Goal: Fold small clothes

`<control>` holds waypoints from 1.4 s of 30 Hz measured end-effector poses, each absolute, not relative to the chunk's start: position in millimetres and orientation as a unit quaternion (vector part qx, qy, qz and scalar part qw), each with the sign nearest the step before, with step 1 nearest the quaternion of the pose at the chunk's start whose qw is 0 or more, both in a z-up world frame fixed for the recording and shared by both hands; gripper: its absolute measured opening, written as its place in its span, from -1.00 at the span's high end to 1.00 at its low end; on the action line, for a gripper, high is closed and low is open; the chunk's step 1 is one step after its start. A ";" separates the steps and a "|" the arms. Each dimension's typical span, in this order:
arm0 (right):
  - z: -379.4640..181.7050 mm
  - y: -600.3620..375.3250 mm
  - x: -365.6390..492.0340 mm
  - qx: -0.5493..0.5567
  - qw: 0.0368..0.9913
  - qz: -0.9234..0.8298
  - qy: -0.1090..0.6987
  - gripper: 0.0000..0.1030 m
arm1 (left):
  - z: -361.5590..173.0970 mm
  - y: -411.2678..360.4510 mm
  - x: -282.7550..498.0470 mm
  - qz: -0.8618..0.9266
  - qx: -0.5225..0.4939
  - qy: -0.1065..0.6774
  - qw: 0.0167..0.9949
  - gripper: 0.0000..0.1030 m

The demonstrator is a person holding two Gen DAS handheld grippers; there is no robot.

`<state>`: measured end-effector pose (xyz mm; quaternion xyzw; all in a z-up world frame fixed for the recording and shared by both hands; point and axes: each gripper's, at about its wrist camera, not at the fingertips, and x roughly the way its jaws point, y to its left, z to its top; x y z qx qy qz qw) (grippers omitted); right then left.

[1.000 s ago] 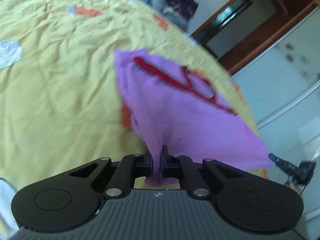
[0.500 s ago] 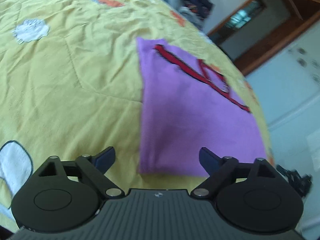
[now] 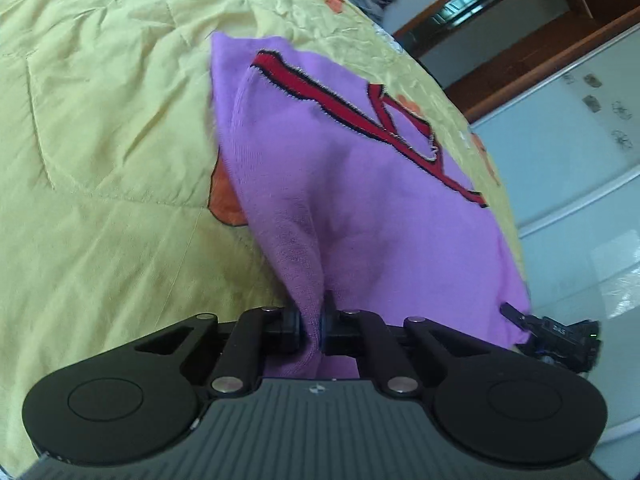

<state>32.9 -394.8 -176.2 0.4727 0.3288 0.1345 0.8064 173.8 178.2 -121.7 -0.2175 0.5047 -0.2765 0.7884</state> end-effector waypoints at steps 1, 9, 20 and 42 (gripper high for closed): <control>-176.0 -399.0 28.3 0.482 0.806 0.132 0.317 0.85 | -117.8 181.9 172.7 -0.282 -0.216 0.499 0.791 0.86; -148.1 -406.4 -2.1 0.494 0.811 0.162 0.268 0.87 | -90.9 201.9 161.9 -0.285 -0.187 0.489 0.803 0.88; -154.0 -403.3 -64.6 0.465 0.826 0.136 0.288 0.88 | -102.2 224.0 111.8 -0.265 -0.174 0.505 0.803 0.90; -131.1 -259.0 105.2 0.008 0.939 0.072 0.337 -0.26 | -108.1 82.2 214.2 -0.143 -0.082 0.399 0.902 -0.51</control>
